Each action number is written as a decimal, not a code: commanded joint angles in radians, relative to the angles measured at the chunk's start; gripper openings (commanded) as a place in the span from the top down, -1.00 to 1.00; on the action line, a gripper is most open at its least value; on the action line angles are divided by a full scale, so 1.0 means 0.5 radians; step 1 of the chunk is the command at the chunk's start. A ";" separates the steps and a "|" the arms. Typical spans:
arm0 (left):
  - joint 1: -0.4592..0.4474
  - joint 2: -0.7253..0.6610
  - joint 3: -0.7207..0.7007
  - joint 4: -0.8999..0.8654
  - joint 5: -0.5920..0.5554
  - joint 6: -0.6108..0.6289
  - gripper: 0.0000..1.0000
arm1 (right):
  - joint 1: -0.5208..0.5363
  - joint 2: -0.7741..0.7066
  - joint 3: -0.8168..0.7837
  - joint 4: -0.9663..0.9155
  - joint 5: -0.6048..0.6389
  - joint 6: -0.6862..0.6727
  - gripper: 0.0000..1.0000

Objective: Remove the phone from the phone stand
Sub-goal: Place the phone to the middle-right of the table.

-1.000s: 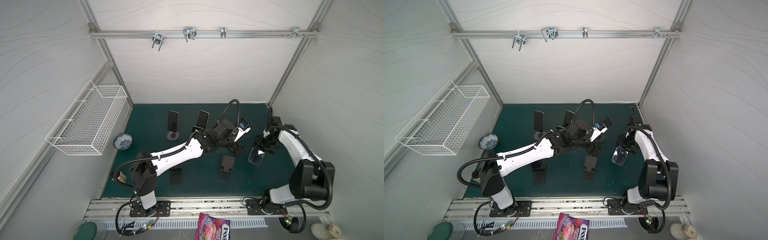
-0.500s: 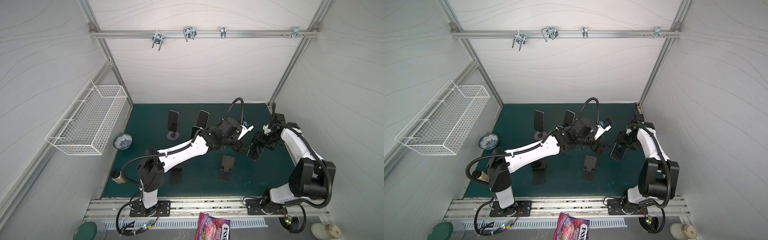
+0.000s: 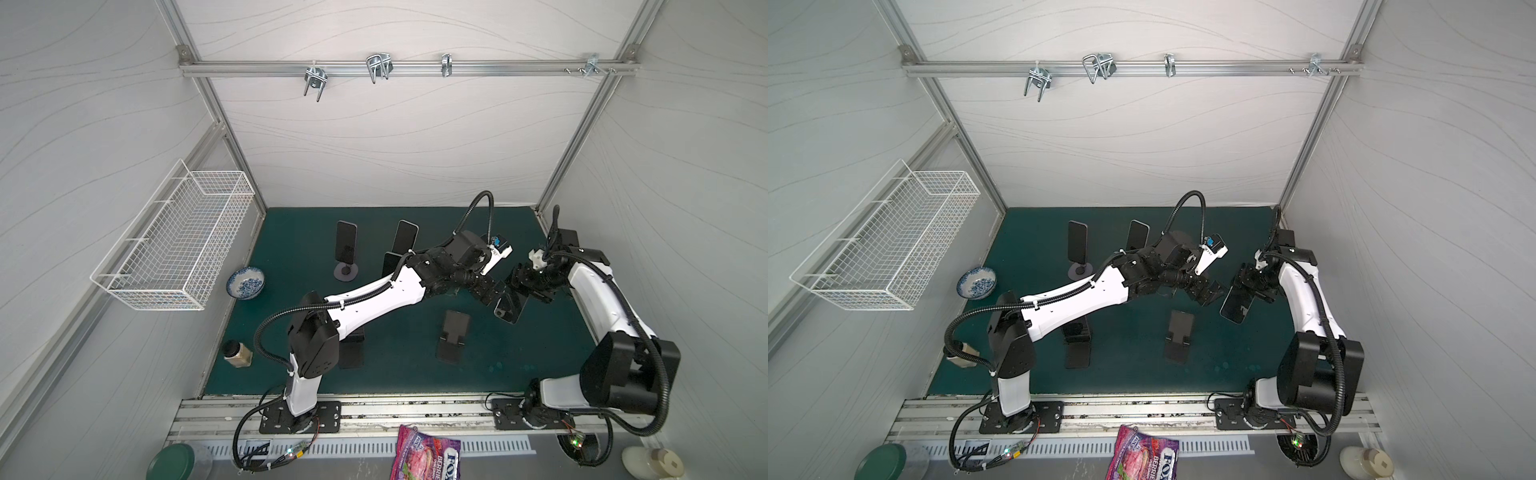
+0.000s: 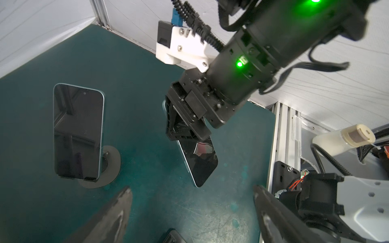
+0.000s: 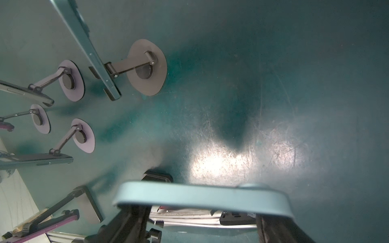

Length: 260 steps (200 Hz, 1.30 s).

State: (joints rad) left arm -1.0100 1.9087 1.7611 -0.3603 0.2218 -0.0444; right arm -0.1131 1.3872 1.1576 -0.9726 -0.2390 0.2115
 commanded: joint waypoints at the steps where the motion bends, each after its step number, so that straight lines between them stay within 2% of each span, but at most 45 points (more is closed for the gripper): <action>1: -0.021 0.048 0.098 -0.032 0.029 -0.064 -0.81 | -0.017 -0.078 0.016 -0.108 -0.012 -0.043 0.01; 44: -0.036 0.119 0.144 -0.031 0.026 -0.132 -0.80 | -0.016 -0.103 0.015 -0.135 -0.035 -0.057 0.01; 86: -0.046 0.184 0.155 0.018 0.026 -0.205 -0.79 | -0.016 -0.101 -0.010 -0.133 0.155 -0.103 0.01; 107: -0.051 0.211 0.238 -0.004 0.029 -0.236 -0.75 | -0.036 -0.034 0.013 -0.113 0.168 -0.111 0.01; 132: -0.054 0.211 0.242 -0.024 0.009 -0.230 -0.75 | -0.058 0.084 0.099 -0.110 0.193 -0.139 0.00; 176: -0.054 0.214 0.245 -0.027 -0.025 -0.218 -0.75 | -0.154 0.279 0.281 -0.083 0.076 -0.096 -0.04; 260: -0.054 0.125 0.179 -0.024 -0.050 -0.212 -0.76 | -0.279 0.849 0.578 -0.114 0.265 -0.132 -0.05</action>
State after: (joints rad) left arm -1.0306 2.0075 1.8359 -0.3862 0.2157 -0.1509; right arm -0.2295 1.7538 1.4082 -1.0031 -0.1268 0.1642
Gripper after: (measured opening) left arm 0.880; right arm 0.743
